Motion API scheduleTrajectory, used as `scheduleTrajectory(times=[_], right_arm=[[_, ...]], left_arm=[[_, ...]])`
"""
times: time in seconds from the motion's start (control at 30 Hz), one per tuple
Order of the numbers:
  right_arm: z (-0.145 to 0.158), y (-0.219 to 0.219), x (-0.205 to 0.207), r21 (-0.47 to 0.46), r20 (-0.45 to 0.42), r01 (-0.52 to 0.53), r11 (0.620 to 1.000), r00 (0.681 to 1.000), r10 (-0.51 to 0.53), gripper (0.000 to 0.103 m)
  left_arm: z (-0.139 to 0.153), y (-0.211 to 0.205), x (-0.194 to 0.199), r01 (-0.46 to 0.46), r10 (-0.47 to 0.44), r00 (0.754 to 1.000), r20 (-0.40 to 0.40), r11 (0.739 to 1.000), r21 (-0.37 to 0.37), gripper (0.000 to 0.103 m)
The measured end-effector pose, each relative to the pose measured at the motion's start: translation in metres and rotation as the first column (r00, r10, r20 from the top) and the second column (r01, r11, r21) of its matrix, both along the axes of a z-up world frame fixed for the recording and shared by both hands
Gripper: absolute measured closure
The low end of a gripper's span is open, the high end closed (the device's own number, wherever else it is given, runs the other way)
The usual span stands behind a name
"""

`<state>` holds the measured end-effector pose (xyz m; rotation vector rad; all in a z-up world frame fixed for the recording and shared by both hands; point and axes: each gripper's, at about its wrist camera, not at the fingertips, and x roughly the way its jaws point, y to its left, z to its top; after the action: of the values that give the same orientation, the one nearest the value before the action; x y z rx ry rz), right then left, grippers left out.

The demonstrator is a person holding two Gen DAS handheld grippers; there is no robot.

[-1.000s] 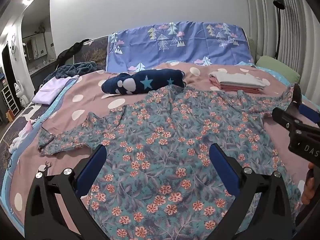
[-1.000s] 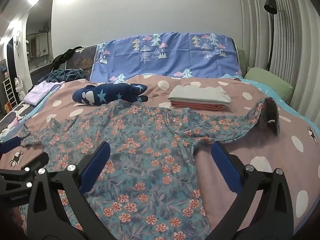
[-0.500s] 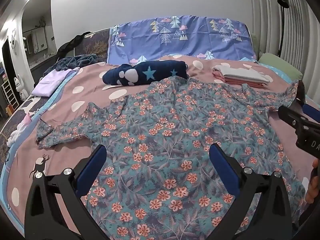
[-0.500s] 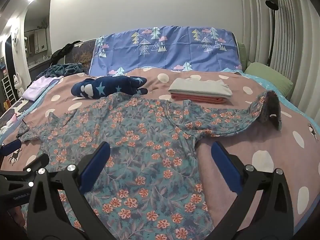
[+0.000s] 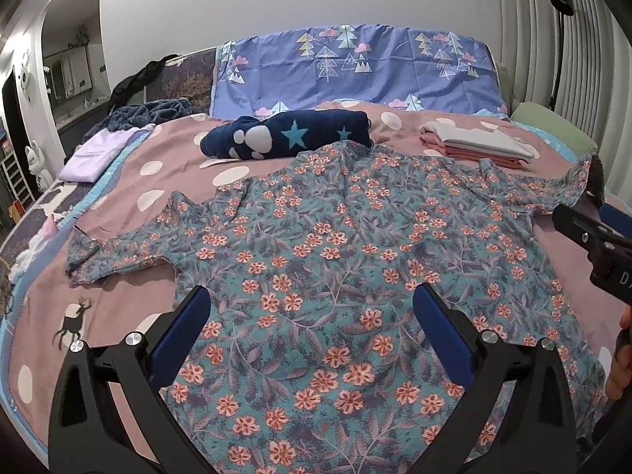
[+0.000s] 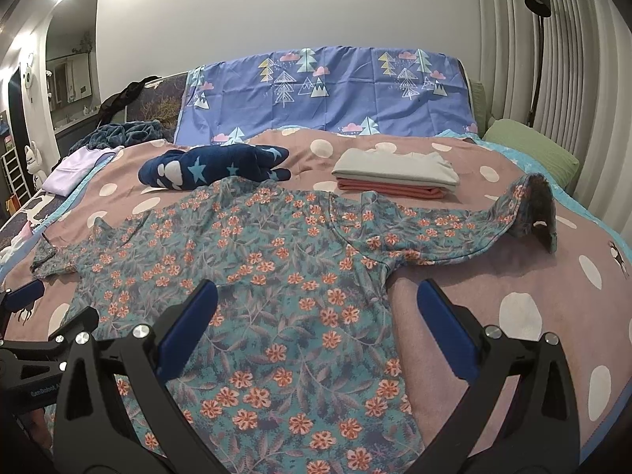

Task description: Fold small clothes

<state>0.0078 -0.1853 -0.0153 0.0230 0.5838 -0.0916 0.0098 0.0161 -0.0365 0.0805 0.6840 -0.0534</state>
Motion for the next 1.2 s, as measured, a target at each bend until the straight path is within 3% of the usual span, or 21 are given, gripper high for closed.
scheduleTrajectory(times=[0.17,1.2], right_arm=[[-0.0029,-0.0001,0.0006,0.001,-0.007,0.0,1.0,1.0,0.0,0.002],[-0.0031,0.0069,0.002,-0.004,-0.015,-0.012,1.0,1.0,0.012,0.002]], left_arm=[[0.0002,0.0058,0.0004,0.003,-0.003,1.0,0.0,0.999,-0.051,0.001],[-0.0037,0.0058,-0.0012,0.002,-0.002,1.0,-0.006,1.0,-0.015,0.001]])
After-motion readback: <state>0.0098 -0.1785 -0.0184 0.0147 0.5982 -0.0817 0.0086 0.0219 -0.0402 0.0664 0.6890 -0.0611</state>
